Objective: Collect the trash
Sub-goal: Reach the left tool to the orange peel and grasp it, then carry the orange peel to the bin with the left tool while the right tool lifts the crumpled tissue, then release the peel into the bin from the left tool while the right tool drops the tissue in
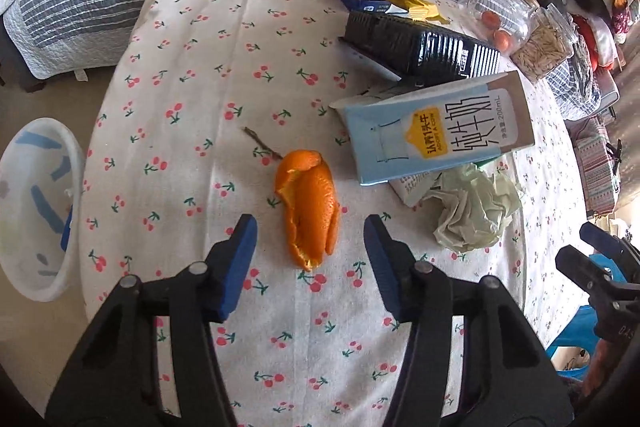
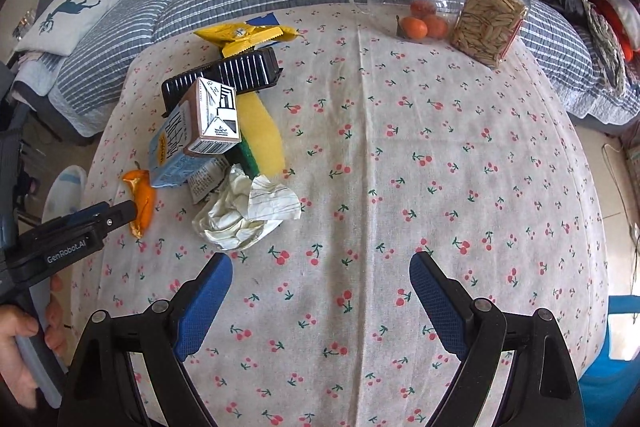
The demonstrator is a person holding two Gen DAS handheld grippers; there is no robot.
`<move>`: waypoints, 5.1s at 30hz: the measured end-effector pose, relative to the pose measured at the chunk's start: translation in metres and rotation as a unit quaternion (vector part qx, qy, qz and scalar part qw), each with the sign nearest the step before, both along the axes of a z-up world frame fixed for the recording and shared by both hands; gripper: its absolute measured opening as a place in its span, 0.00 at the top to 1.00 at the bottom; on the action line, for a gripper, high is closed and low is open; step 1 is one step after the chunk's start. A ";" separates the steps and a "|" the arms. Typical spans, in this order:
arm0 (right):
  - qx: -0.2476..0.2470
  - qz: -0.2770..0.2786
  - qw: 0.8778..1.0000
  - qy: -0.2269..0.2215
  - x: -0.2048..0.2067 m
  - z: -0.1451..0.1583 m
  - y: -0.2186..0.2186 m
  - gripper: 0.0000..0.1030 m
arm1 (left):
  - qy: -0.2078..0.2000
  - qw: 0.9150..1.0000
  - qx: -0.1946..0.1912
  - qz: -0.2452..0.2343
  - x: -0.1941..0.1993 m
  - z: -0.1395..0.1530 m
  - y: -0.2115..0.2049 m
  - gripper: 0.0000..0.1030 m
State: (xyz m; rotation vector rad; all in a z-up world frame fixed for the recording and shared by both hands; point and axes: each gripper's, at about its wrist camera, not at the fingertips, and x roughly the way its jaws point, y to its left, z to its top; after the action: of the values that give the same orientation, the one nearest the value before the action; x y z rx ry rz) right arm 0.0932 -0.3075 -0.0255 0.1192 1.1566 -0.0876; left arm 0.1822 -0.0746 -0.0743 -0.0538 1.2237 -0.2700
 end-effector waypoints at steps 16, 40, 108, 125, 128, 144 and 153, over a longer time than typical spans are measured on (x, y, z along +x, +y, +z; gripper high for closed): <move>-0.005 0.003 1.000 0.016 0.007 -0.012 0.006 0.11 | -0.005 1.000 -0.010 -0.015 0.004 -0.007 0.000 0.83; 0.047 0.005 0.998 0.041 0.054 -0.051 0.039 0.12 | -0.043 0.999 -0.014 0.003 -0.024 0.026 0.062 0.84; 0.089 0.129 0.987 -0.023 0.051 -0.018 0.150 0.69 | -0.056 0.980 0.062 0.178 -0.009 0.001 0.239 0.32; 0.074 0.179 0.981 -0.028 0.053 -0.020 0.226 0.68 | -0.060 0.972 0.118 0.193 -0.042 0.011 0.300 0.10; 0.084 0.193 0.977 -0.029 0.059 -0.021 0.250 0.68 | -0.056 0.972 0.118 0.195 -0.046 0.011 0.309 0.10; 0.097 0.223 0.970 -0.025 0.084 -0.054 0.350 0.66 | -0.050 0.970 0.110 0.211 -0.050 0.012 0.327 0.10; 0.104 0.235 0.966 -0.035 0.091 -0.050 0.371 0.63 | -0.054 0.970 0.103 0.215 -0.051 0.016 0.325 0.10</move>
State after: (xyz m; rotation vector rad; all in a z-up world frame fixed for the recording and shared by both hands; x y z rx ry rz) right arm 0.1841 0.0632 -0.0759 0.0306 1.0938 0.4566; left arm 0.1311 0.2504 -0.0587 -0.1198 1.0945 0.2303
